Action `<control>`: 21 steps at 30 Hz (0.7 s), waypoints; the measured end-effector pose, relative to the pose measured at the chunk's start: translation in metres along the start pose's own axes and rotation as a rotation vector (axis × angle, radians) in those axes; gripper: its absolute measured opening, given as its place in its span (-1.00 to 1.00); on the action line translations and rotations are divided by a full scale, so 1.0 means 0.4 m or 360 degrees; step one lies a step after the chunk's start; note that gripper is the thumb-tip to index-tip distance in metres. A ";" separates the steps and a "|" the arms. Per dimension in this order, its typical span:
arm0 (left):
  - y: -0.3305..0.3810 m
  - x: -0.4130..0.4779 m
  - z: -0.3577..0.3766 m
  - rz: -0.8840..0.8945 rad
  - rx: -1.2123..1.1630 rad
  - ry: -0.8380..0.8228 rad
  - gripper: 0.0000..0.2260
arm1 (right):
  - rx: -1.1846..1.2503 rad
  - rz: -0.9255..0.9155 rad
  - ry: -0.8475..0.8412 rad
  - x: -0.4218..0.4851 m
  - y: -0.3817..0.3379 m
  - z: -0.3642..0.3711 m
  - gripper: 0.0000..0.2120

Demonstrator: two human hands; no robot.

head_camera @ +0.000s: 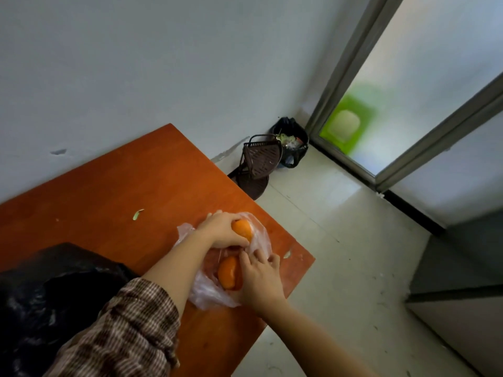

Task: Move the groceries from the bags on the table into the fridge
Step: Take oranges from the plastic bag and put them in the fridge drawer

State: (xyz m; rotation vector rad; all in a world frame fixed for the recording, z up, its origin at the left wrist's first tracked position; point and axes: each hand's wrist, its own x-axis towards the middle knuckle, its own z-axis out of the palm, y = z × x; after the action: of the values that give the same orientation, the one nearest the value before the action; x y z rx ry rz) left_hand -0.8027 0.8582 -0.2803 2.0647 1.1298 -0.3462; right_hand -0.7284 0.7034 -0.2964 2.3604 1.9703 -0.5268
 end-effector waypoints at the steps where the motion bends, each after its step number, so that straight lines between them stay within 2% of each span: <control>1: -0.003 0.002 -0.002 -0.0002 -0.0007 0.0005 -0.22 | -0.0002 0.0001 0.0006 -0.003 0.004 0.000 -0.06; 6: -0.008 -0.018 0.002 -0.0014 -0.0028 0.0074 -0.26 | 0.0152 0.0033 -0.0025 -0.042 0.031 -0.025 -0.05; 9: -0.017 -0.043 0.013 0.0030 0.0019 0.0220 -0.34 | 0.0407 0.0092 0.0024 -0.065 0.052 -0.043 -0.19; 12: -0.025 -0.066 0.036 0.0158 0.0237 0.0389 -0.38 | 0.0831 0.0320 0.0083 -0.083 0.059 -0.051 -0.33; 15: -0.018 -0.068 0.055 0.0170 0.0327 0.0387 -0.37 | 0.1206 0.0569 0.0113 -0.088 0.062 -0.042 -0.34; 18: 0.009 -0.063 0.068 0.0114 0.0473 0.0341 -0.31 | 0.1437 0.0683 0.0079 -0.086 0.070 -0.049 -0.34; 21: 0.010 -0.076 0.069 0.0038 0.0280 0.0308 -0.30 | 0.1682 0.0723 0.0020 -0.087 0.087 -0.077 -0.38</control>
State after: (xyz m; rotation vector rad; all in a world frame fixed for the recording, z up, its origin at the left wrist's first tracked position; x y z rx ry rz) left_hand -0.8139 0.8186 -0.2805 2.3044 1.2243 -0.2457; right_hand -0.6925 0.6704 -0.2650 3.1585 1.1504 -1.8306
